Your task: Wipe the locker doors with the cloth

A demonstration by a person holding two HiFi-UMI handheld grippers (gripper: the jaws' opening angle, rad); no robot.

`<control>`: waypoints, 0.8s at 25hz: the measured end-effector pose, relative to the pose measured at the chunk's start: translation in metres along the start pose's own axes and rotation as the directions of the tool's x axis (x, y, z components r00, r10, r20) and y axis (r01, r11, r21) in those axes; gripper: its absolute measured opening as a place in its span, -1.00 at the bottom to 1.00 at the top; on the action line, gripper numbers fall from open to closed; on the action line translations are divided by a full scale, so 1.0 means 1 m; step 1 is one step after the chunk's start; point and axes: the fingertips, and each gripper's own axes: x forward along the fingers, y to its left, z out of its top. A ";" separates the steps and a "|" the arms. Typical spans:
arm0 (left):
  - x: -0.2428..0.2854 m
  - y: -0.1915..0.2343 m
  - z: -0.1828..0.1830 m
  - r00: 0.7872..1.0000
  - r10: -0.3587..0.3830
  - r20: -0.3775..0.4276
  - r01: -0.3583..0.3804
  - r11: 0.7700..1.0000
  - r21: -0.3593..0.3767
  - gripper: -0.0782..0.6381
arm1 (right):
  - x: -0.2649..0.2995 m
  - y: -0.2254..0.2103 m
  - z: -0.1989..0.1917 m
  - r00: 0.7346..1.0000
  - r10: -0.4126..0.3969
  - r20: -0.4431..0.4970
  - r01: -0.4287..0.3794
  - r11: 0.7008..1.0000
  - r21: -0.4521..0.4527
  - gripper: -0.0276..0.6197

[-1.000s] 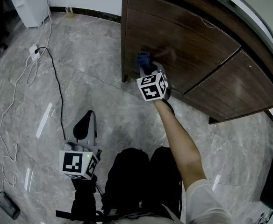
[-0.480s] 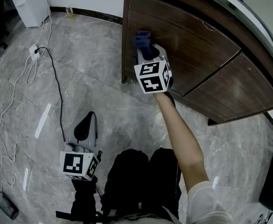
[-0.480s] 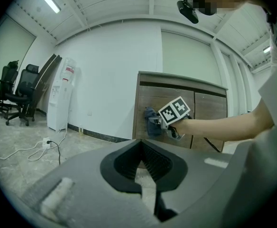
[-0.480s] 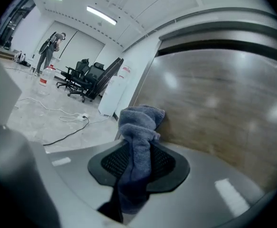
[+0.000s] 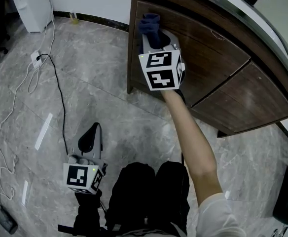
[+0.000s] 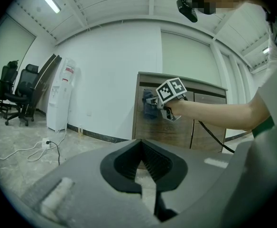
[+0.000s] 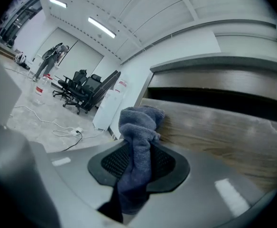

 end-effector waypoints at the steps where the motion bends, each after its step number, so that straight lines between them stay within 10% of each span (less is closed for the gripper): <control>1: 0.000 0.000 0.000 1.000 0.000 0.000 0.000 1.000 -0.001 -0.78 | 0.000 -0.002 0.007 1.000 -0.003 0.009 0.003 1.000 -0.001 -0.58; 11: 0.000 0.003 -0.002 1.000 0.002 0.000 -0.002 1.000 -0.003 -0.78 | 0.008 -0.010 0.054 0.997 -0.015 0.071 0.015 1.000 0.008 -0.57; 20: 0.000 0.004 -0.004 1.000 0.005 -0.008 -0.005 1.000 -0.002 -0.78 | 0.018 0.012 0.020 0.999 0.019 0.026 -0.020 1.000 0.015 -0.57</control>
